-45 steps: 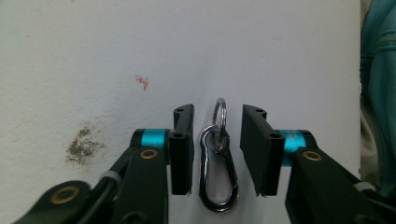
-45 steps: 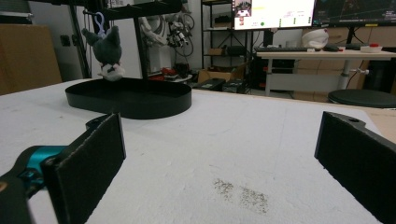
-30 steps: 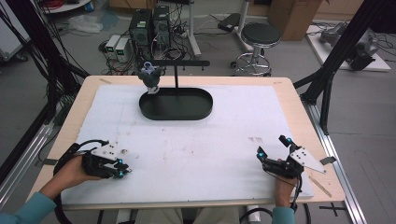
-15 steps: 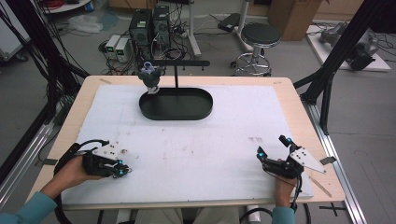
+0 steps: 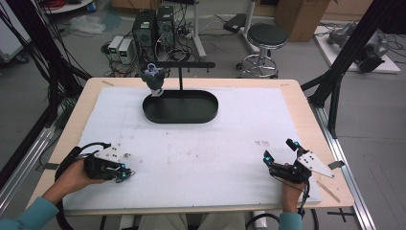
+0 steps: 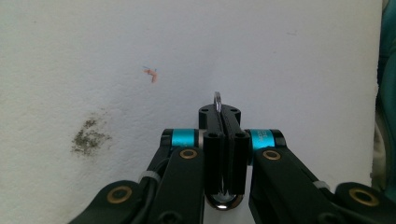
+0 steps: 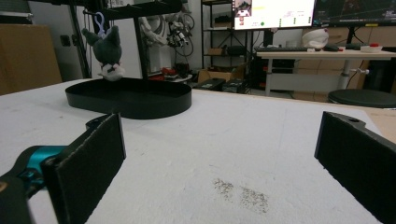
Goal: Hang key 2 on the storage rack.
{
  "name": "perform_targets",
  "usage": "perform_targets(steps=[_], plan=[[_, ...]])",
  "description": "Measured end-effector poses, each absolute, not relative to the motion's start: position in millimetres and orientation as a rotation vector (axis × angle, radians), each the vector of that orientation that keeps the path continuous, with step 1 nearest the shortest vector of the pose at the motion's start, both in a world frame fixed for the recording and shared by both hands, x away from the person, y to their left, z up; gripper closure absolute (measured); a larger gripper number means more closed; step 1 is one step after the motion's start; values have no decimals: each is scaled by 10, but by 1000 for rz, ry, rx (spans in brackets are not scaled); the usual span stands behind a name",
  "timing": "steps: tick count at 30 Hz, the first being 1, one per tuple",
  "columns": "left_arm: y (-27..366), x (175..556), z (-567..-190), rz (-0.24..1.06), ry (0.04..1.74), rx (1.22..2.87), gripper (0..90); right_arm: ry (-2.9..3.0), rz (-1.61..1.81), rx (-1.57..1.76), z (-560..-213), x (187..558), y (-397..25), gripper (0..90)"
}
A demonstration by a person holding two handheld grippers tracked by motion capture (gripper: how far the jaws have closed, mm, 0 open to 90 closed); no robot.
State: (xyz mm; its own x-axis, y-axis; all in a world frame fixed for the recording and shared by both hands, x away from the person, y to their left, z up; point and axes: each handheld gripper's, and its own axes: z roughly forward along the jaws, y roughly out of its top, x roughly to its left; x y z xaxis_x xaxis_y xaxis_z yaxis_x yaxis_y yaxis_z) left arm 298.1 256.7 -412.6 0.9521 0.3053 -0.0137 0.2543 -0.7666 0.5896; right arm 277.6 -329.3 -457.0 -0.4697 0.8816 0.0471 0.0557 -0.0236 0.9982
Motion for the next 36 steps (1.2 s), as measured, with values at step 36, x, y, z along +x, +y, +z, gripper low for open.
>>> perform_targets(steps=[36], plan=[[2386,3576,-3141,254,509,2141,881,1579,1574,1007,-4570,2780,-3296,10]])
